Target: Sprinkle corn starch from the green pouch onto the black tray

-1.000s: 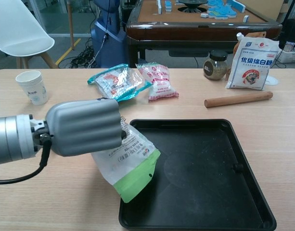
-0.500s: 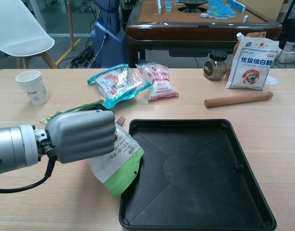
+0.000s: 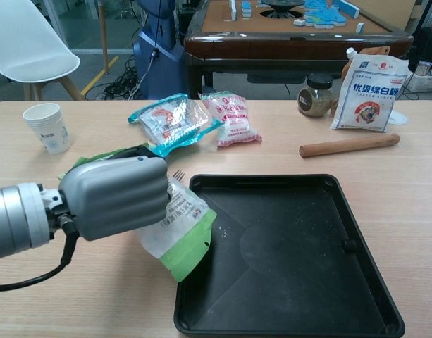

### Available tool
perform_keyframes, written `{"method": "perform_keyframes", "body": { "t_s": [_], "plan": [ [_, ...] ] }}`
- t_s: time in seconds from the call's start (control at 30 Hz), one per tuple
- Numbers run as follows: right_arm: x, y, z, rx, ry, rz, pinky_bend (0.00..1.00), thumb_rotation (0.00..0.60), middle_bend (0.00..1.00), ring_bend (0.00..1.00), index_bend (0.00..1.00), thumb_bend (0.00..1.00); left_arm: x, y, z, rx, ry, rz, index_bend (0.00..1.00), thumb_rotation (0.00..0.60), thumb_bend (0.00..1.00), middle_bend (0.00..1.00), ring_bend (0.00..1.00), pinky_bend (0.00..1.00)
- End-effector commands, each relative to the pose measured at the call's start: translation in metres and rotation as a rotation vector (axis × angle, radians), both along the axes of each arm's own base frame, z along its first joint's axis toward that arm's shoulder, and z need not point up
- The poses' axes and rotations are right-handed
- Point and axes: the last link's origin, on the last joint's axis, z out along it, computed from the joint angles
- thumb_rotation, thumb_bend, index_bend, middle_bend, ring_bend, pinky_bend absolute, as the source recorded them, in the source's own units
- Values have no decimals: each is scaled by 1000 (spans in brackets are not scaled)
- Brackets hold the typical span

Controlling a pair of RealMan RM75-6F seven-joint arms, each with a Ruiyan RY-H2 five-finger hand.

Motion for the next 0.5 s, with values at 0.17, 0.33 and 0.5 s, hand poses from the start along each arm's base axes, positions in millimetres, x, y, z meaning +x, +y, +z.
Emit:
{"method": "perform_keyframes", "body": {
  "t_s": [0.17, 0.33, 0.5],
  "plan": [
    [-1, 1, 1, -5, 2, -3, 221, 600, 317, 163, 241, 63, -12, -6, -16, -2, 28, 18, 468, 600, 396, 725, 760, 977],
    [-2, 1, 2, -7, 1, -7, 221, 600, 317, 163, 241, 63, -5, 2, -7, 24, -17, 37, 465, 600, 396, 724, 760, 977],
    [-2, 1, 2, -7, 1, -5, 221, 600, 317, 162, 241, 63, 0, 9, 2, -7, -80, 115, 465, 600, 396, 723, 760, 977]
  ]
}}
